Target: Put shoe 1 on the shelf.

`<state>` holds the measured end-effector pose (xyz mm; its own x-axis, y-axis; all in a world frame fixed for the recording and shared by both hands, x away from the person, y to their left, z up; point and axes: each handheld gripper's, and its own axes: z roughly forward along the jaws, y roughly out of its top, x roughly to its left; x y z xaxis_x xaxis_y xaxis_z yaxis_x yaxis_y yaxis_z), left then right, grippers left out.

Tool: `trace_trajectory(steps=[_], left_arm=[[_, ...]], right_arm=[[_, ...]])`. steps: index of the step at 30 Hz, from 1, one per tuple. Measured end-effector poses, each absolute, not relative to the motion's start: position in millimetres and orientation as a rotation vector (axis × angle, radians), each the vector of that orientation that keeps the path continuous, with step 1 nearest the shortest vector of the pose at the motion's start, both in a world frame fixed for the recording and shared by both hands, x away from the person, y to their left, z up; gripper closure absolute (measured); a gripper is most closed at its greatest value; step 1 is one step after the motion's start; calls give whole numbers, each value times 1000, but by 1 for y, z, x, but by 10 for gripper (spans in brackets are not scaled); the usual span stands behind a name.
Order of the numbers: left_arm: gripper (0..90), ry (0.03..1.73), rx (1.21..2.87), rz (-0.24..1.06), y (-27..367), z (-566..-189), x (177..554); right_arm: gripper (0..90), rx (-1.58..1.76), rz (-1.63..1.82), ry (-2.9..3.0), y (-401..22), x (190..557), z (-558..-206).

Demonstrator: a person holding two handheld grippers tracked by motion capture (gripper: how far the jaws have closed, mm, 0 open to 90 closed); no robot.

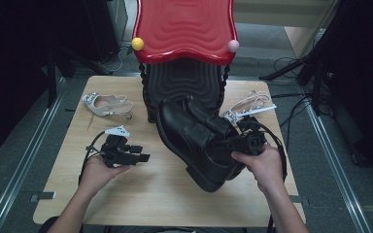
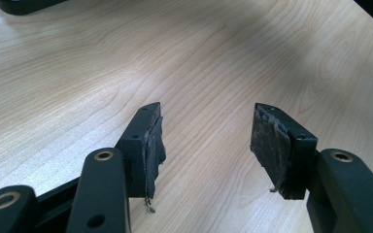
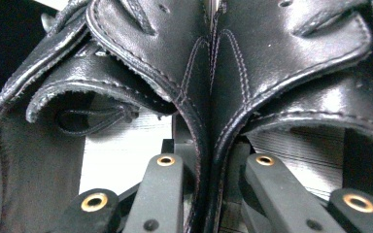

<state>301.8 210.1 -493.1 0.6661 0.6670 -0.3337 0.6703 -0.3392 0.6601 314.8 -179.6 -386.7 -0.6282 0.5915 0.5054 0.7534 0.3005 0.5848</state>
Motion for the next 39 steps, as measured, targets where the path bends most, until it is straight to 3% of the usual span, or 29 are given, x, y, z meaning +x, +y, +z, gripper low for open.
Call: trace_trajectory(steps=[16,39], left_arm=[[457,1019,2064,-19,210,-495,304],[458,998,2070,-30,208,-495,304]], right_arm=[[833,-1661,-1505,-2365,-125,387,-364],[828,-2072,-1558,-2197,-55,434,-374]])
